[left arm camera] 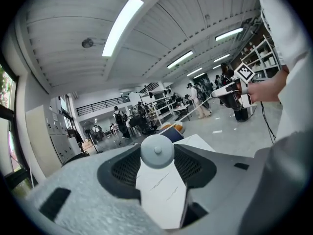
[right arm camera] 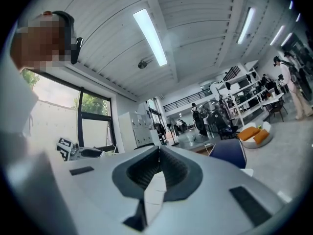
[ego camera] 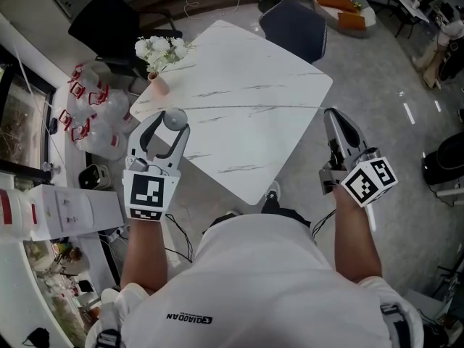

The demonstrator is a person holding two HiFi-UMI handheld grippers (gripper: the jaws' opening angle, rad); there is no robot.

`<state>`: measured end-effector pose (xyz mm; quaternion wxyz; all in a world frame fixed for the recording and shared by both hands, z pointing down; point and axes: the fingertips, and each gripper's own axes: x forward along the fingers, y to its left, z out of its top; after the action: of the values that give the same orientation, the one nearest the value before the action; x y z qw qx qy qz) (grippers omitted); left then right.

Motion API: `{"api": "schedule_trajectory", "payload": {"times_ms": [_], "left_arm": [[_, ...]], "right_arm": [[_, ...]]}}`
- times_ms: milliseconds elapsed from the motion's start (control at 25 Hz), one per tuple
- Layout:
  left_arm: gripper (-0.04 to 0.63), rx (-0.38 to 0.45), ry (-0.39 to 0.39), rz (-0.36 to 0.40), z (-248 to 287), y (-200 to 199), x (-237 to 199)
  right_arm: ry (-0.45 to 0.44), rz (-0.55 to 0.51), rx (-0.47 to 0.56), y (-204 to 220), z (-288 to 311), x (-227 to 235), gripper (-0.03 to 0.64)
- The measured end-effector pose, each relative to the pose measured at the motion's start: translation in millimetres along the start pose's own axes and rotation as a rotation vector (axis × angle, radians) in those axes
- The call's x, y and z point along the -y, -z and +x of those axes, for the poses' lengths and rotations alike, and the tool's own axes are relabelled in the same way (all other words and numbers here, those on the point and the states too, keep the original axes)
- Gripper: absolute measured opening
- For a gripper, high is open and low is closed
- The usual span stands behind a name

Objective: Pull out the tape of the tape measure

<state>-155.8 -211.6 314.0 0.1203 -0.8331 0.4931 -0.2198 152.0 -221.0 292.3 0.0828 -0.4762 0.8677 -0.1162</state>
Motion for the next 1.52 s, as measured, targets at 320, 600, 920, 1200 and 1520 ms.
{"api": "schedule_trajectory", "payload": {"times_ms": [320, 600, 920, 1200, 1520], "left_arm": [[0.221, 0.009, -0.025, -0.004, 1, -1, -2], [0.222, 0.016, -0.006, -0.021, 6, -1, 7], [0.221, 0.004, 0.017, -0.033, 12, 4, 14], [0.221, -0.013, 0.023, -0.043, 17, 11, 17], [0.221, -0.053, 0.038, -0.066, 31, 27, 18]], "right_arm": [[-0.007, -0.005, 0.006, 1, -2, -2, 0.014], [-0.037, 0.004, -0.004, 7, 1, -10, 0.015], [-0.063, 0.017, -0.025, 16, 12, -19, 0.017], [-0.068, 0.037, -0.040, 25, 19, -17, 0.017], [-0.041, 0.051, -0.070, 38, 29, 0, 0.017]]}}
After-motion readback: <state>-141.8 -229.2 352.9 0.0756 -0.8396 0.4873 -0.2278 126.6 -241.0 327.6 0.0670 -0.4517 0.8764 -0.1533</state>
